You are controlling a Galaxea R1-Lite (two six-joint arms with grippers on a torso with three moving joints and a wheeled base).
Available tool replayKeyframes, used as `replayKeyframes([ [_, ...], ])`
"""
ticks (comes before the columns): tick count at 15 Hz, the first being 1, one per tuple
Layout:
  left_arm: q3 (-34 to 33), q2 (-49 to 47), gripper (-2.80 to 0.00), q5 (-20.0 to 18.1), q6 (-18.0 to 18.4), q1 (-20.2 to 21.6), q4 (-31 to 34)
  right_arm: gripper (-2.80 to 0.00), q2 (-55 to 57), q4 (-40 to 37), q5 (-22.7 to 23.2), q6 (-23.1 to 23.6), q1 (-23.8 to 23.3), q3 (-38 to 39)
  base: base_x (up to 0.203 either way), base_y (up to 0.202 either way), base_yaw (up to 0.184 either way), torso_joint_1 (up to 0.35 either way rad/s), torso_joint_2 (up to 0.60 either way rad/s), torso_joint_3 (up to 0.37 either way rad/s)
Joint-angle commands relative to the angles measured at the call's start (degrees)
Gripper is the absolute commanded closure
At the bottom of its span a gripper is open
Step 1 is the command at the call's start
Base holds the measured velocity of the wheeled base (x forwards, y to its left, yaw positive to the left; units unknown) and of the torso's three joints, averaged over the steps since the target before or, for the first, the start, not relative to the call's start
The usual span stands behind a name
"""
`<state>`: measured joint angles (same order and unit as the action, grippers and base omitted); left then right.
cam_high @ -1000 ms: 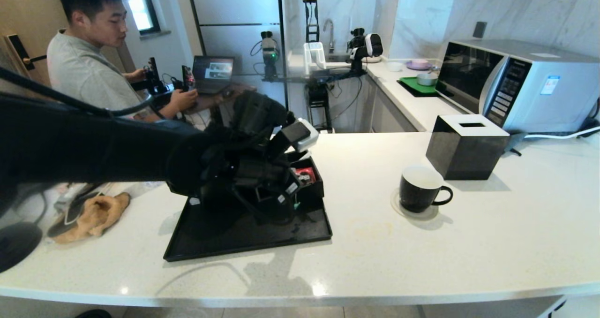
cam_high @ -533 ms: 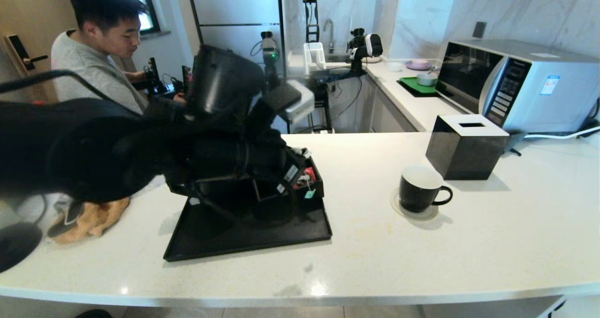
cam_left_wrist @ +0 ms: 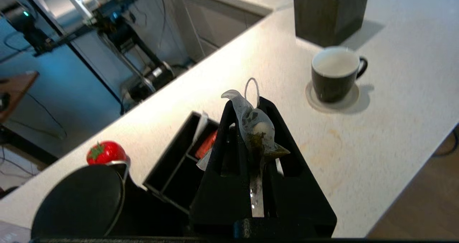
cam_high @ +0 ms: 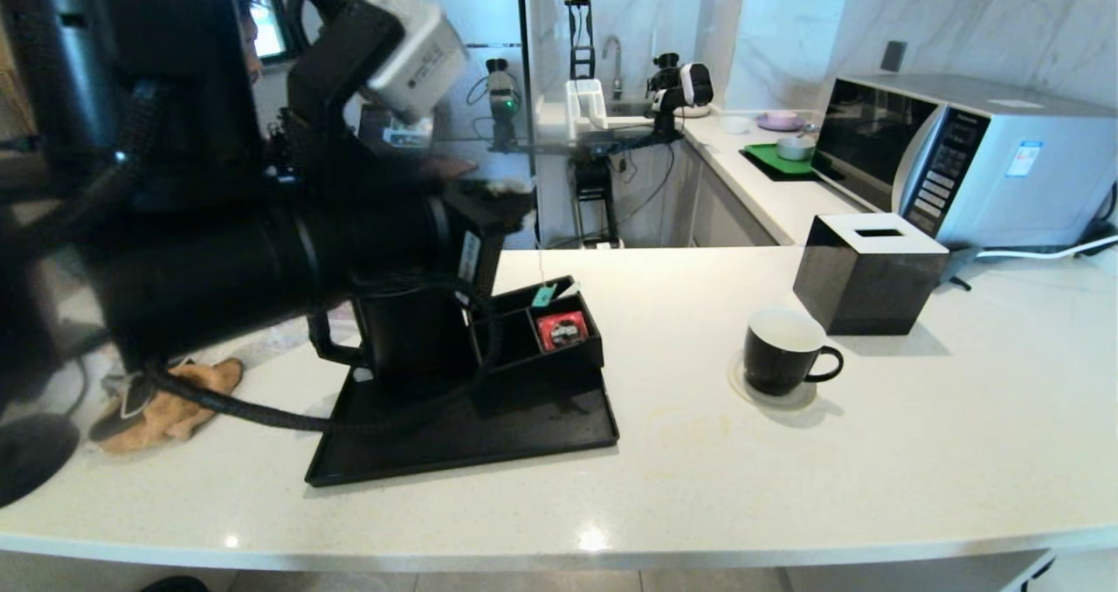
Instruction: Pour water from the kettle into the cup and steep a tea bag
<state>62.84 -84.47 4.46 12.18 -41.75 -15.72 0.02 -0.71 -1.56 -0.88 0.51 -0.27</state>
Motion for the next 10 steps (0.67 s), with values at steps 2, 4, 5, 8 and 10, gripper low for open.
replayKeyframes([
  [2, 0.96, 0.91, 0.00, 0.02, -0.13, 0.01, -1.54, 0.00, -0.02, 0.00, -0.02, 0.00, 0.02, 0.00, 0.000, 0.000, 0.000, 0.000, 0.00, 0.000],
  [4, 1.86, 0.97, 0.00, 0.02, -0.75, 0.02, -1.68, 0.00, -0.02, 0.00, -0.02, 0.00, 0.02, 0.00, 0.000, 0.000, 0.000, 0.000, 0.00, 0.000],
  [5, 2.13, 0.99, 0.00, 0.09, -0.75, 0.09, -1.68, 0.00, -0.02, 0.00, -0.02, 0.00, 0.02, 0.00, 0.000, 0.000, 0.000, 0.000, 0.00, 0.000],
  [8, 2.90, 1.33, 0.00, 0.13, -0.75, 0.19, -1.59, 0.00, -0.02, 0.00, -0.02, 0.00, 0.02, 0.00, 0.000, 0.000, 0.000, 0.000, 0.00, 0.000],
  [10, 2.64, 2.12, 0.00, 0.20, -0.75, 0.62, -1.33, 0.00, -0.02, 0.09, 0.07, -0.08, 0.02, 0.00, 0.000, 0.000, 0.000, 0.000, 0.00, 0.000],
])
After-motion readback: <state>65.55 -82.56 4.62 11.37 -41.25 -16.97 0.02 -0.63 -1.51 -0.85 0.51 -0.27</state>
